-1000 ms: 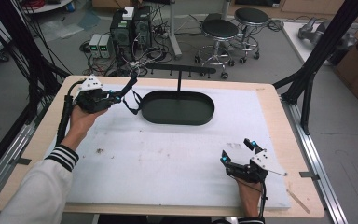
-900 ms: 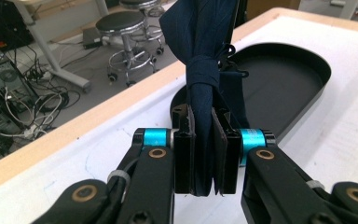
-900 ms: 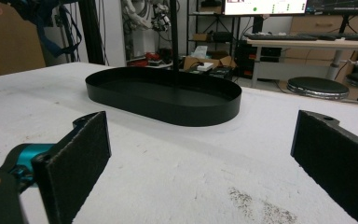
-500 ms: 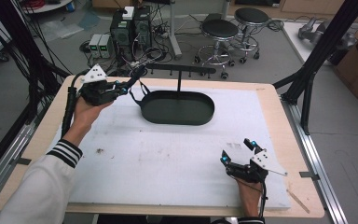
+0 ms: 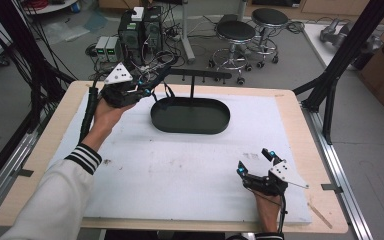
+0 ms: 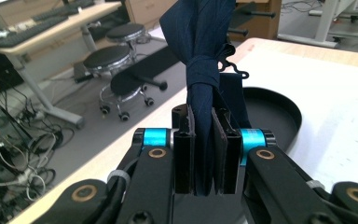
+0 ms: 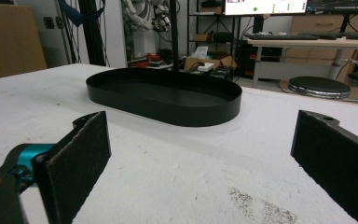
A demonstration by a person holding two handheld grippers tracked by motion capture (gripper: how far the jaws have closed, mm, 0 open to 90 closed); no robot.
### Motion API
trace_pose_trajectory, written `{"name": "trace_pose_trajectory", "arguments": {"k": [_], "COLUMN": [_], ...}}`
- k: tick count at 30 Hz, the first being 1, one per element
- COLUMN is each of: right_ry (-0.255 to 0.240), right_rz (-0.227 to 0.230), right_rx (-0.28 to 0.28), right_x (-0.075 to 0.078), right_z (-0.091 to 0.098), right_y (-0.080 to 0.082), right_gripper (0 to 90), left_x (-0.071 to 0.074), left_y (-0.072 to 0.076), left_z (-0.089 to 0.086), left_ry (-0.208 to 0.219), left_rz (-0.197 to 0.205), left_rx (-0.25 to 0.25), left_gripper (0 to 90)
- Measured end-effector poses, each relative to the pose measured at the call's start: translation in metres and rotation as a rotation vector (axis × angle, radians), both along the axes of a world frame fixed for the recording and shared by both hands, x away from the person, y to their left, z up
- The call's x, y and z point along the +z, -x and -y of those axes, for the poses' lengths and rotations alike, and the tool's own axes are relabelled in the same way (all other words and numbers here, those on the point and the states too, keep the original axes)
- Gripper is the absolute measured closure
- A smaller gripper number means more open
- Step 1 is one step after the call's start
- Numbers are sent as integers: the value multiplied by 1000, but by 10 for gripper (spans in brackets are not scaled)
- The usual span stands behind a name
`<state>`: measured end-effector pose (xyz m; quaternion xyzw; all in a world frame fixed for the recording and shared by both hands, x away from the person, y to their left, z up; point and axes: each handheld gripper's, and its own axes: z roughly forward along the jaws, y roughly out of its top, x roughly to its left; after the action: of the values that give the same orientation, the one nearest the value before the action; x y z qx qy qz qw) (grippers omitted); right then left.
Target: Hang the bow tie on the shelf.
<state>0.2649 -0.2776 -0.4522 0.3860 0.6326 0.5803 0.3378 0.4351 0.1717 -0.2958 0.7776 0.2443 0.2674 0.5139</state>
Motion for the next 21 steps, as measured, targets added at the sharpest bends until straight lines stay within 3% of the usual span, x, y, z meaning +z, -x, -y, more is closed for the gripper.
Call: {"name": "trace_pose_trajectory", "arguments": {"k": [8, 11, 16, 21], "right_ry": [-4, -8, -10, -7], "right_rz": [-3, -4, -2, -2], "right_rx": [1, 3, 4, 5], "right_x": [0, 0, 0, 0], "right_z": [0, 0, 1, 1], "right_y": [0, 0, 0, 0], "right_gripper": [36, 36, 36, 36], "left_x": [7, 9, 9, 10], "left_y": [-12, -14, -17, -24], "left_z": [13, 14, 16, 14], "left_ry": [-7, 11, -3, -2], "left_rz": [17, 16, 14, 10], "left_rx": [21, 27, 30, 64], "left_gripper": [805, 805, 805, 805]}}
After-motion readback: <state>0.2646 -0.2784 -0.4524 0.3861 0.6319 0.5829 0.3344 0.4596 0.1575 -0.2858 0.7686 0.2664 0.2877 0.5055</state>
